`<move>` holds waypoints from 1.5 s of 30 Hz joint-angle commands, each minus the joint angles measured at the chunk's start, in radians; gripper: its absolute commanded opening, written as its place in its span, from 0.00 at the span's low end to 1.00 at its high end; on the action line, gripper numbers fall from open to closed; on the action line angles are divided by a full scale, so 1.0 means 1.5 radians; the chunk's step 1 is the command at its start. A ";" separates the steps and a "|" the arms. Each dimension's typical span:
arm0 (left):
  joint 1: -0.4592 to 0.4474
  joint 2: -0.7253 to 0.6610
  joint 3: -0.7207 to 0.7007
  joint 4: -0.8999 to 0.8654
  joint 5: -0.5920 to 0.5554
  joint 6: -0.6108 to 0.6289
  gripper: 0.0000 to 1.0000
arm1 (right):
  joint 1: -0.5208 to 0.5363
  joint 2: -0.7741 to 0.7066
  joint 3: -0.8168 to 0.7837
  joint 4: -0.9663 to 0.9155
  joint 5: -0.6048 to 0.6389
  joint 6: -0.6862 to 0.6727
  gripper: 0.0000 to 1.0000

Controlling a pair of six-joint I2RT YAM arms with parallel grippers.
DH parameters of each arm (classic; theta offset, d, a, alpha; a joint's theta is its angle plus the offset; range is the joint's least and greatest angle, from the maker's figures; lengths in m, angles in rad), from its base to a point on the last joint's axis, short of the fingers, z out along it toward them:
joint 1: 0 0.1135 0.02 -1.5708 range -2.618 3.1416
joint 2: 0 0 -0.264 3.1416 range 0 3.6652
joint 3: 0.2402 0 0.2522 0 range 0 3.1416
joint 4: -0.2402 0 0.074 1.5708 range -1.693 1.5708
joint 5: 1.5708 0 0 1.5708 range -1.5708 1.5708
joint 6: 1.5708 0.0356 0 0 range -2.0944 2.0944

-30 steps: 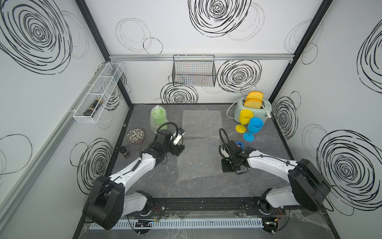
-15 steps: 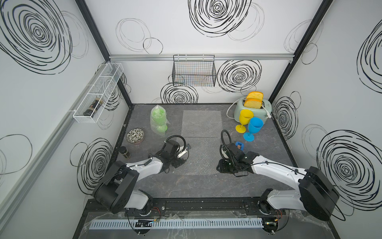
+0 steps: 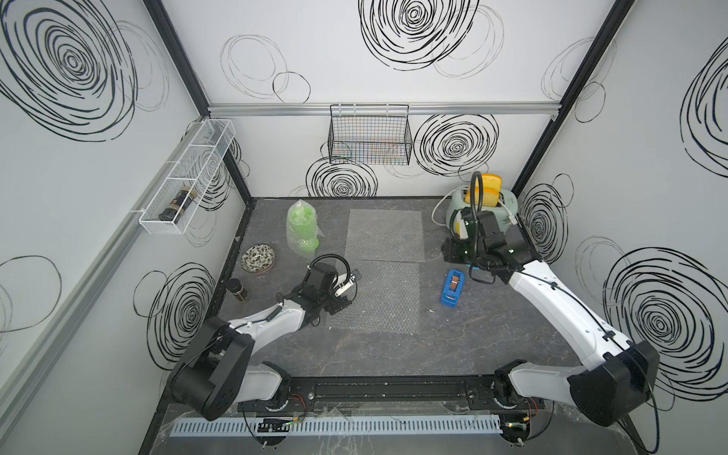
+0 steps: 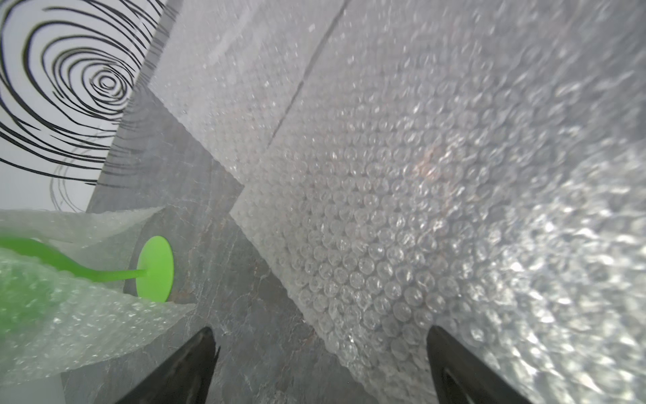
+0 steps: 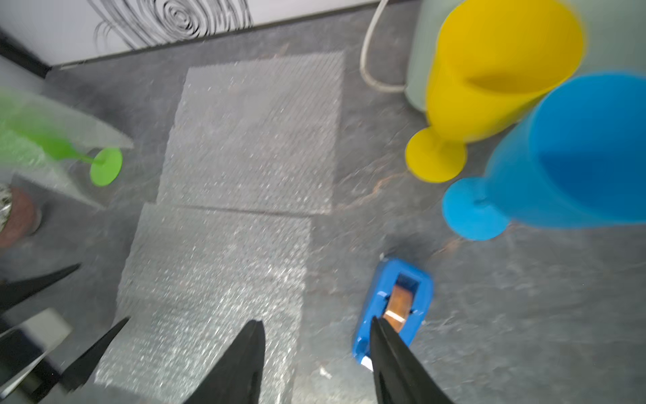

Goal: Wrap wine glasses in bubble wrap
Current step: Place the bubble wrap at the center of the board, then pick up the wine glass at the center of the board.

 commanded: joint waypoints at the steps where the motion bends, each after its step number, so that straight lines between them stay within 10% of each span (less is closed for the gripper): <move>1: 0.006 -0.060 0.004 -0.020 0.093 -0.043 0.97 | -0.063 0.065 0.049 -0.039 0.043 -0.096 0.54; 17: 0.037 -0.142 0.018 -0.039 0.345 -0.222 0.97 | -0.192 0.295 0.216 -0.068 0.078 -0.143 0.47; 27: 0.040 -0.145 0.022 -0.039 0.366 -0.220 0.97 | -0.186 0.303 0.224 -0.133 0.066 -0.127 0.04; 33: 0.032 -0.141 0.065 -0.060 0.392 -0.258 0.97 | -0.130 0.211 0.249 -0.260 0.057 -0.122 0.00; 45: -0.009 -0.091 0.210 -0.157 0.453 -0.250 0.98 | -0.042 0.061 0.235 -0.196 -0.379 -0.112 0.00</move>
